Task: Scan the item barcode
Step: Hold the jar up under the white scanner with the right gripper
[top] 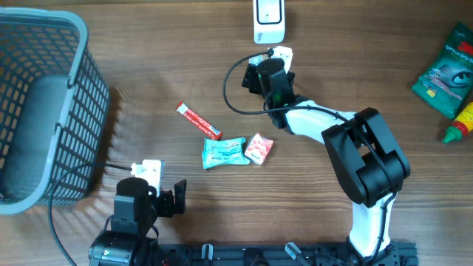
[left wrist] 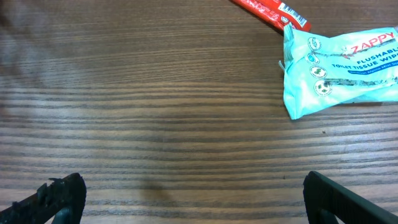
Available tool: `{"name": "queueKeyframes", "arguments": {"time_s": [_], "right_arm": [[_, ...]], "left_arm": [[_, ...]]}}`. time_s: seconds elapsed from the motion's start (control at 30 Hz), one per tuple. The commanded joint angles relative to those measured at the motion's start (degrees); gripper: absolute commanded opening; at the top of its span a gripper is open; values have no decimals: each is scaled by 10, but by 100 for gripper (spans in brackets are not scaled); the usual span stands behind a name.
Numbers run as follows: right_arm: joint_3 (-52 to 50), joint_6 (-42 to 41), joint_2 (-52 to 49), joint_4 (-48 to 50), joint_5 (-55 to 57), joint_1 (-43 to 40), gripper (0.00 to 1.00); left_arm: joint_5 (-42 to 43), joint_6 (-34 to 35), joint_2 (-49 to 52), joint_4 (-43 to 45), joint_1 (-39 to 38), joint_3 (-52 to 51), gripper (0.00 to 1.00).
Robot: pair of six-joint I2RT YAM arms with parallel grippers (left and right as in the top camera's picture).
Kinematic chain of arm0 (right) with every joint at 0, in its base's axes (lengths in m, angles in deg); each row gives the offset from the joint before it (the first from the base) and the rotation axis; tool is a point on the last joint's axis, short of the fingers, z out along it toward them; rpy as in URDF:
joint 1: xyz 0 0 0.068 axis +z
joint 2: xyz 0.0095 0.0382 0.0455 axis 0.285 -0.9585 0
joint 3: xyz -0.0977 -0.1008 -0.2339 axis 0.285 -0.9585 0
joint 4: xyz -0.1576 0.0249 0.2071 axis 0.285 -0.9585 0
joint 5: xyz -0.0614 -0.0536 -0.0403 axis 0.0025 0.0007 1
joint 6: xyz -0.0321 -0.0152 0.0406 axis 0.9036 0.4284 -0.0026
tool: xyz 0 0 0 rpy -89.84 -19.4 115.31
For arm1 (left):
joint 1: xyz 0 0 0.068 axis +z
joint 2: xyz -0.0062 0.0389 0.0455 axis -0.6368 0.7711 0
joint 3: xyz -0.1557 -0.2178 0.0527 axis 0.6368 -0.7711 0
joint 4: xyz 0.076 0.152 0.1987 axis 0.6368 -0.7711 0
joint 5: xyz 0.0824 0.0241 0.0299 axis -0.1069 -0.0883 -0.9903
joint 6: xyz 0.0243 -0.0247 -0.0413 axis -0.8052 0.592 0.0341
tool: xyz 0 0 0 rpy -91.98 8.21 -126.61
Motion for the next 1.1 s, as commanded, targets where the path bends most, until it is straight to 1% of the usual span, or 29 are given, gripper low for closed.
{"name": "queueKeyframes", "arguments": {"time_s": [0.0,0.13,0.27,0.33,0.43,0.5,0.57,0.67,0.73,0.87,0.9,0.97,1.07], "right_arm": [[11,-12,-4,-10,62,0,90],[21,-6,-4,-45,62,0,89],[23,28,-4,-55,56,0,89],[23,32,-4,-60,57,-3,88],[23,33,-5,-69,57,-8,83],[23,40,-7,-78,57,-10,72],[23,64,-13,-84,57,-10,67],[23,84,-12,-105,63,-10,63],[31,92,-10,-116,65,-10,62],[80,90,12,-205,42,-10,60],[98,86,20,-243,28,-10,59],[143,60,37,-334,-17,-13,60],[204,40,57,-456,-137,-25,60]], "left_arm": [[-6,1,0,2,-3,-1,100],[-6,1,0,2,-3,-1,100],[-6,1,0,2,-3,-1,100],[-6,1,0,2,-3,-1,100],[-6,1,0,2,-3,-1,100],[-6,1,0,2,-3,-1,100],[-6,1,0,2,-3,-1,100],[-6,1,0,2,-3,-1,100],[-6,1,0,2,-3,-1,100],[-6,1,0,2,-3,-1,100],[-6,1,0,2,-3,-1,100],[-6,1,0,2,-3,-1,100],[-6,1,0,2,-3,-1,100]]}}
